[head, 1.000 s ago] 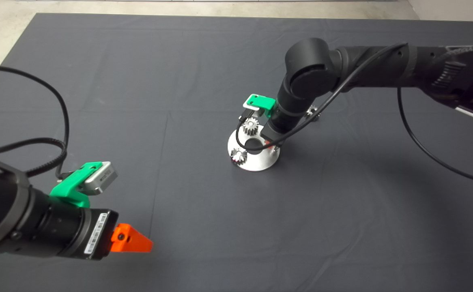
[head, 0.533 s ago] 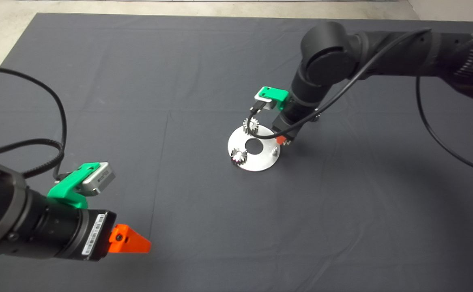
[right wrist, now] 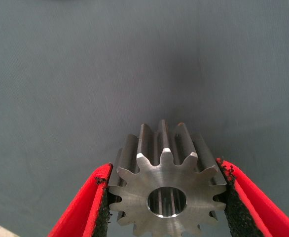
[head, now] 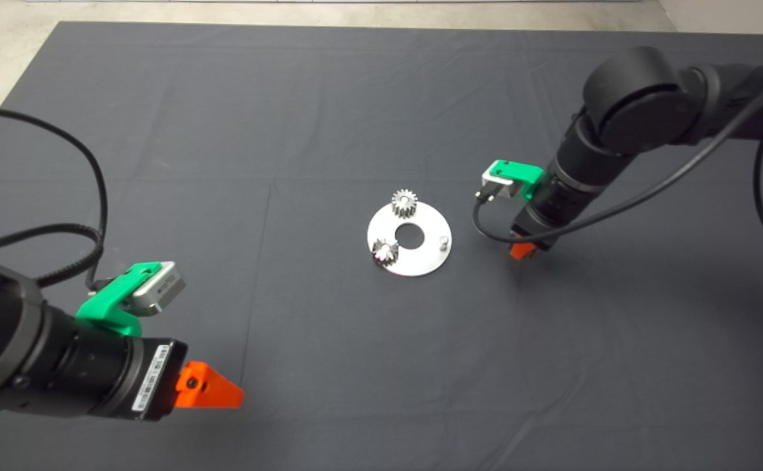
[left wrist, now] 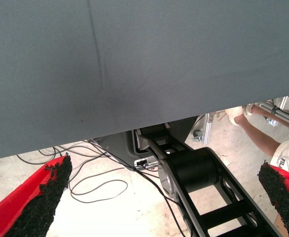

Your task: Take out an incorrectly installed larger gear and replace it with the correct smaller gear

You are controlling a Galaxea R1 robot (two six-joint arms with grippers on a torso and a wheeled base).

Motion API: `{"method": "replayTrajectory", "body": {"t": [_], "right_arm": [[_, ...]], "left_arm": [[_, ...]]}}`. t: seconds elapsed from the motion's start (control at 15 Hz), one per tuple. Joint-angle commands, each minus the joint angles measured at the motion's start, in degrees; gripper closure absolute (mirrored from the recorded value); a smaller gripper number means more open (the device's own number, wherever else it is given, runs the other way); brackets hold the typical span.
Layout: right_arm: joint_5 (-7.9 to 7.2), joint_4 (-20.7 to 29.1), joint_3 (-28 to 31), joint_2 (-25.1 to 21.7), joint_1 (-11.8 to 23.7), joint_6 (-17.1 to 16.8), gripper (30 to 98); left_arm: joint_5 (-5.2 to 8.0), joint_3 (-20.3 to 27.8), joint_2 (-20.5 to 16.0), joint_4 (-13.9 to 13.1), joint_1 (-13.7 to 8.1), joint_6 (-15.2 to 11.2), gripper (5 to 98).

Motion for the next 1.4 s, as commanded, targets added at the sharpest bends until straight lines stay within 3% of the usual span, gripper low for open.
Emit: {"method": "replayTrajectory", "body": {"t": [0.0,0.53,0.73,1.0,1.33], "right_arm": [[-7.12,1.52,4.37,-5.31,-0.29,0.10,78.5],[-6.94,-10.22,3.28,-5.29,-5.87,-5.17,78.6],[-6.94,-10.85,2.70,-5.15,-6.40,-5.61,78.6],[-6.86,-14.67,3.05,-5.24,-6.49,-6.05,78.6],[-6.77,-14.93,3.14,-5.59,-6.49,-5.96,78.3]], "left_arm": [[0.15,0.64,0.04,-1.23,-0.32,-0.14,5.9],[1.03,0.80,-0.13,-1.31,-0.15,-0.32,5.9],[0.98,0.81,-0.21,-1.35,2.31,-0.49,5.9],[1.29,0.89,-0.21,-1.39,2.58,-0.49,5.9],[1.21,0.89,-0.13,-1.31,2.63,-0.41,5.9]]}}
